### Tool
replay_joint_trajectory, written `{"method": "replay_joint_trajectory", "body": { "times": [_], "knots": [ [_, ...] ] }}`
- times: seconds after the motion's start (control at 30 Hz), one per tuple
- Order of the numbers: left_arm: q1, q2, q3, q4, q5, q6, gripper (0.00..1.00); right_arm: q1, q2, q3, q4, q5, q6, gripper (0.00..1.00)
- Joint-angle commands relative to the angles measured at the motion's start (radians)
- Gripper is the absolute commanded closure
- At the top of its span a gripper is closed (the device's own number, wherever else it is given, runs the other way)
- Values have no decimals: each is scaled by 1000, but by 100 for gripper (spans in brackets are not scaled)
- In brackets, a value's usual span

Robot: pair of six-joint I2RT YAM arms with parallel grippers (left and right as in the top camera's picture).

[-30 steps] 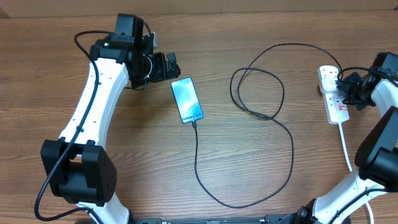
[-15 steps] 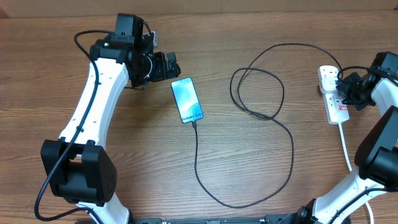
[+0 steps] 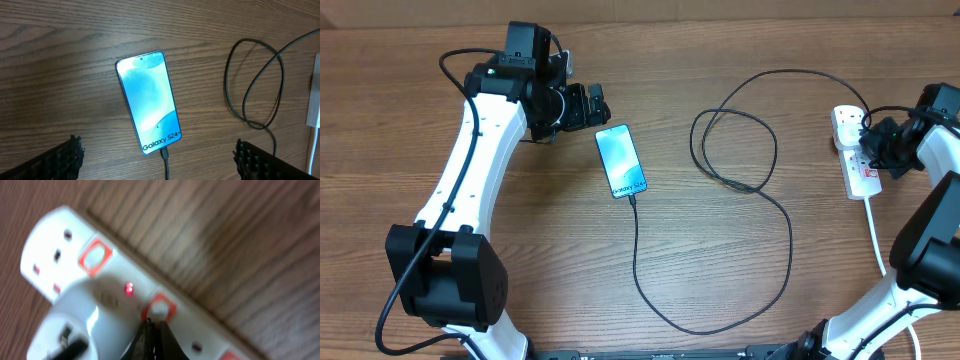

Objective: Plug charger to phone and switch on socket

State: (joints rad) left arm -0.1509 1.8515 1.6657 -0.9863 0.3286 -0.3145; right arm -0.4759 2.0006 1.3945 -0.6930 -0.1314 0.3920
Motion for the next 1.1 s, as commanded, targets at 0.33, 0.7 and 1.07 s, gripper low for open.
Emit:
{"method": "replay_joint_trajectory", "body": {
  "times": [0.33,0.7,1.07],
  "knots": [
    [-1,0,8,-8,13,9,0,46,-365,2,-175,-90,-104,96],
    [-1,0,8,-137,56,115,0,444,-411,2,-349,-177,-208,96],
    [-2,-2,7,-285,4,183,16,779,-412,2,-399,-177,-146,27]
  ]
}}
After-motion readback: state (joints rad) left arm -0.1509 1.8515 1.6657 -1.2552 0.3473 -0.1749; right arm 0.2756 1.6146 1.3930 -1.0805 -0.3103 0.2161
